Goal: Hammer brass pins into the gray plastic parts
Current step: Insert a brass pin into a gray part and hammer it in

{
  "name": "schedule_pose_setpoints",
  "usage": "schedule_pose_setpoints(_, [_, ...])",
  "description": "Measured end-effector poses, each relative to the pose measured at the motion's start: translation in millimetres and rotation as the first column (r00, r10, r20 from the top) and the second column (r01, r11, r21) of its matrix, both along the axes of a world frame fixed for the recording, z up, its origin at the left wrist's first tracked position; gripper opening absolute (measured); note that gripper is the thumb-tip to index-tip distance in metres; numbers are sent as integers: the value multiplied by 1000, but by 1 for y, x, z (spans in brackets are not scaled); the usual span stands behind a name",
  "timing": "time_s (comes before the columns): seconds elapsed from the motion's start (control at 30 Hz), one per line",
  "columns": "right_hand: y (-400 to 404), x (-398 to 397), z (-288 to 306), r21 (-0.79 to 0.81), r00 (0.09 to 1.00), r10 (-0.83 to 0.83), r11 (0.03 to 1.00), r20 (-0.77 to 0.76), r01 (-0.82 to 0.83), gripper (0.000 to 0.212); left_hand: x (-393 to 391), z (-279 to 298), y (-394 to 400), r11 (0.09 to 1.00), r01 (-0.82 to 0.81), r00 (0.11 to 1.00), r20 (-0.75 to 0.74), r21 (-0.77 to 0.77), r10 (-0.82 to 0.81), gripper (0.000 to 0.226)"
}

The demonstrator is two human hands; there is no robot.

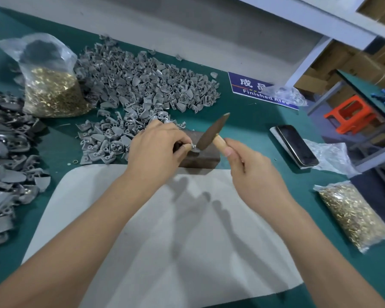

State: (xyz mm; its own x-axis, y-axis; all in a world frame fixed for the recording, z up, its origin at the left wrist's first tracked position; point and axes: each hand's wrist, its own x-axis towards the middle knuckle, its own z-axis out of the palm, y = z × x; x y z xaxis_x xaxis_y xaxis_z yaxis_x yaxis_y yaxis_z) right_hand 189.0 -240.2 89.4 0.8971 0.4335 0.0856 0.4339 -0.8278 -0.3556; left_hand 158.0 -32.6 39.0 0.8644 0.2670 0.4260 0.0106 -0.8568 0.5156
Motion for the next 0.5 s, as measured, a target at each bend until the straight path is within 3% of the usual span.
schedule_pose_setpoints(0.07, [-7,6,8,2,996,-18,1000,84,18,27,0,-1,0,1000,2,1000,-4,0,-2,6])
schedule_pose_setpoints(0.17, [1,4,5,248,992,-72,968,100,45,36,0,-2,2,1000,4,1000,-1,-2,-4,5])
schedule_pose_setpoints(0.27, [2,-2,-2,67,1000,-15,998,-8,16,36,0,-3,1,1000,-2,1000,-3,2,2,5])
schedule_pose_setpoints(0.33, [-12,-2,4,-56,999,2,998,42,0,30,0,-3,0,1000,-5,1000,-8,-8,5,5])
schedule_pose_setpoints(0.43, [-27,-13,3,-43,976,-36,998,214,46,30,1,-3,0,1000,-6,1000,-8,-1,6,5])
schedule_pose_setpoints(0.5, [-29,-31,-7,16,970,-15,1000,243,11,29,1,-3,0,1000,-12,1000,-7,13,12,6])
